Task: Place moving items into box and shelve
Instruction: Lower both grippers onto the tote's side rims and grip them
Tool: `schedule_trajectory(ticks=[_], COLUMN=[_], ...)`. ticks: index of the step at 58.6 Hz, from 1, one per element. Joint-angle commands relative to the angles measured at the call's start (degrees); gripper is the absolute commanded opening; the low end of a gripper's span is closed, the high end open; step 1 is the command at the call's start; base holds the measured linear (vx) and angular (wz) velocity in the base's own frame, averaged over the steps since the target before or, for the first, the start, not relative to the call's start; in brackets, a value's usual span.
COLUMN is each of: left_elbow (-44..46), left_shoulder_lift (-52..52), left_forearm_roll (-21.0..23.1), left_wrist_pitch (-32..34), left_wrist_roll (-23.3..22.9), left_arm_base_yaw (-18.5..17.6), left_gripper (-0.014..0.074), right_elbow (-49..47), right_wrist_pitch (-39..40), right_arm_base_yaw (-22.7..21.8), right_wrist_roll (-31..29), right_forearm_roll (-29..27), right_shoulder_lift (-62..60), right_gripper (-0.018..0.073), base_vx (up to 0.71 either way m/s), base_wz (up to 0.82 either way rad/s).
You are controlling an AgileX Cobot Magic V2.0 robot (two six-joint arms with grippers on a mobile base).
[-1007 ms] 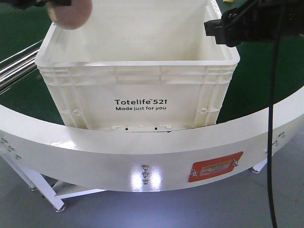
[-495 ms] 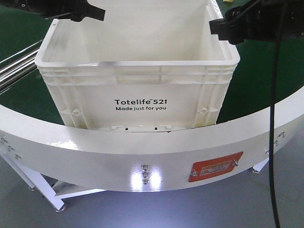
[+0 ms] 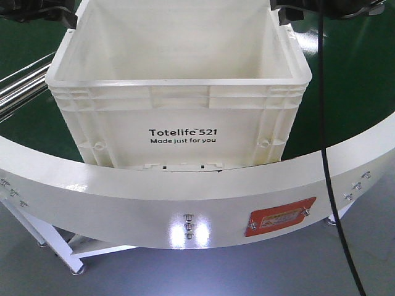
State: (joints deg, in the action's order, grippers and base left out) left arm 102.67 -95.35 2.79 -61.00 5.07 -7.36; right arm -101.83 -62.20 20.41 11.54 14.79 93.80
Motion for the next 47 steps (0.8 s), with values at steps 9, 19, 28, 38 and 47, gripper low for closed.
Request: schedule_trajectory(ticks=[9,19,28,38,47], left_elbow=[3.01,10.43,15.63,16.16,16.17], left_shoulder_lift=[-0.60,-5.05,-8.70,-11.14,-12.17], left_forearm_roll=[0.01,-0.04,-0.04,-0.14,-1.31], left_wrist_pitch=[1.01,-4.67,-9.35,-9.10,-9.18], left_wrist_roll=[-2.09,-3.43,-4.71,-5.62,-5.91], left_arm_base_yaw=[-0.29,-0.31,-0.65,-1.63,-1.57], left_gripper=[0.0597,0.0596,0.0594,0.0594,0.0594], right_elbow=[-10.43,-12.25,-12.32,-12.32,-12.32], right_wrist_pitch=[-5.18,-5.46,-5.23,-5.07,-4.97], right_arm_base_yaw=[-1.08,-1.08,-1.08,-1.08,-1.08], right_wrist_roll=[0.06,0.12,0.82,0.97,0.97], right_forearm_roll=[1.45,1.09,1.09,1.09,0.88], right_shoulder_lift=[6.28,10.29,12.84,14.80,15.83], right_gripper=[0.0540,0.0540,0.0540,0.0540,0.0540], base_vx=[0.00,0.00,0.00,0.00,0.00], base_wz=[0.00,0.00,0.00,0.00,0.00])
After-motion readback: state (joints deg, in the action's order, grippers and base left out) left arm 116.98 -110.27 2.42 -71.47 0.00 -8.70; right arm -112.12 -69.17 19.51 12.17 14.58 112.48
